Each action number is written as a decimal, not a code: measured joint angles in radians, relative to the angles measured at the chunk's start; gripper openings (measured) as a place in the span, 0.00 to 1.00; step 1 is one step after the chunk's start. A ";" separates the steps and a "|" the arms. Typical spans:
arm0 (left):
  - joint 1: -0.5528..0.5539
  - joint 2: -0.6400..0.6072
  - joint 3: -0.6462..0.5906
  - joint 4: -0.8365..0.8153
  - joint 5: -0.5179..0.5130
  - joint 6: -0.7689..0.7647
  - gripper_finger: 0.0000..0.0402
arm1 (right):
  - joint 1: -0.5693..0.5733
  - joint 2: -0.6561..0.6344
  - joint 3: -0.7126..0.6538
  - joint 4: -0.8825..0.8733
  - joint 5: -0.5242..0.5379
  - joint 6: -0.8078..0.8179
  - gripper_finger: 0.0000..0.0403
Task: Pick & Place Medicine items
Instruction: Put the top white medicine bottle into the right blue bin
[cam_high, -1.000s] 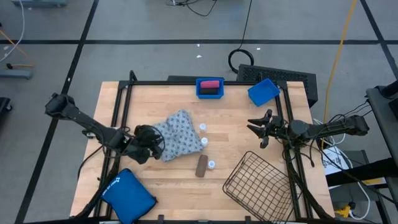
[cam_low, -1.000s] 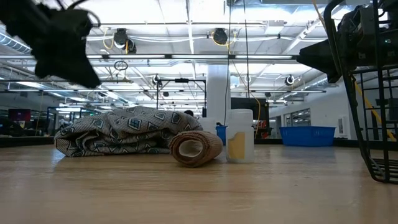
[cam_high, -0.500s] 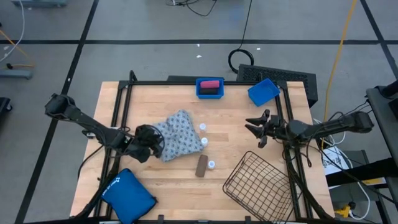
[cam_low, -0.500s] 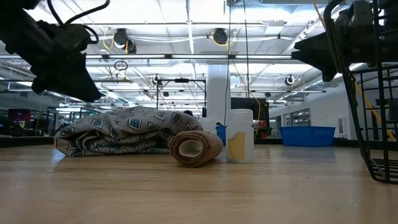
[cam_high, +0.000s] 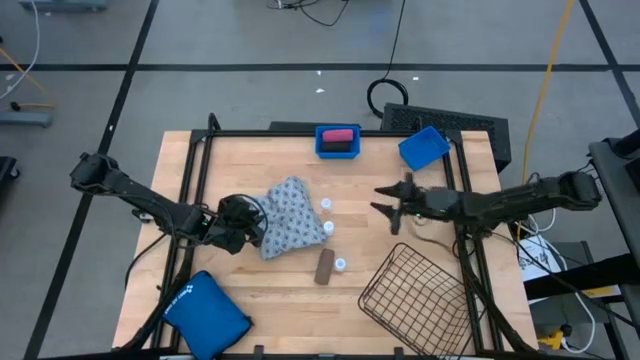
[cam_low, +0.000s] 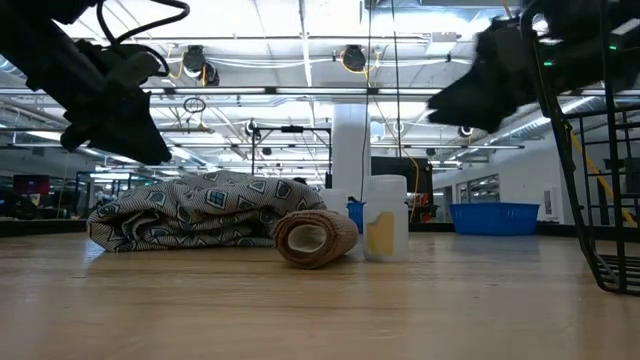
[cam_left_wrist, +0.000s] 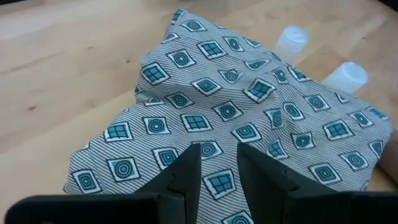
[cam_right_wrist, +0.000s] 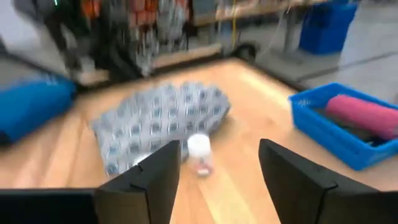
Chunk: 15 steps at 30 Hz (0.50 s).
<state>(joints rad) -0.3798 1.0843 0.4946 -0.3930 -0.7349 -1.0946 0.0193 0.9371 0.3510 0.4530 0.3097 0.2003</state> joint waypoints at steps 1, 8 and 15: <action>0.004 0.000 0.000 0.004 0.000 0.000 0.28 | -0.016 0.048 0.046 -0.041 -0.031 -0.015 0.53; 0.033 0.000 0.000 0.011 0.000 0.000 0.28 | -0.122 0.389 0.324 -0.150 -0.184 -0.123 0.54; 0.034 0.000 0.000 0.037 -0.001 0.041 0.28 | -0.151 0.667 0.477 -0.118 -0.266 -0.171 0.54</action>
<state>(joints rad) -0.3462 1.0847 0.4946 -0.3557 -0.7355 -1.0539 -0.1315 1.6046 0.8281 0.3347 0.0439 0.0296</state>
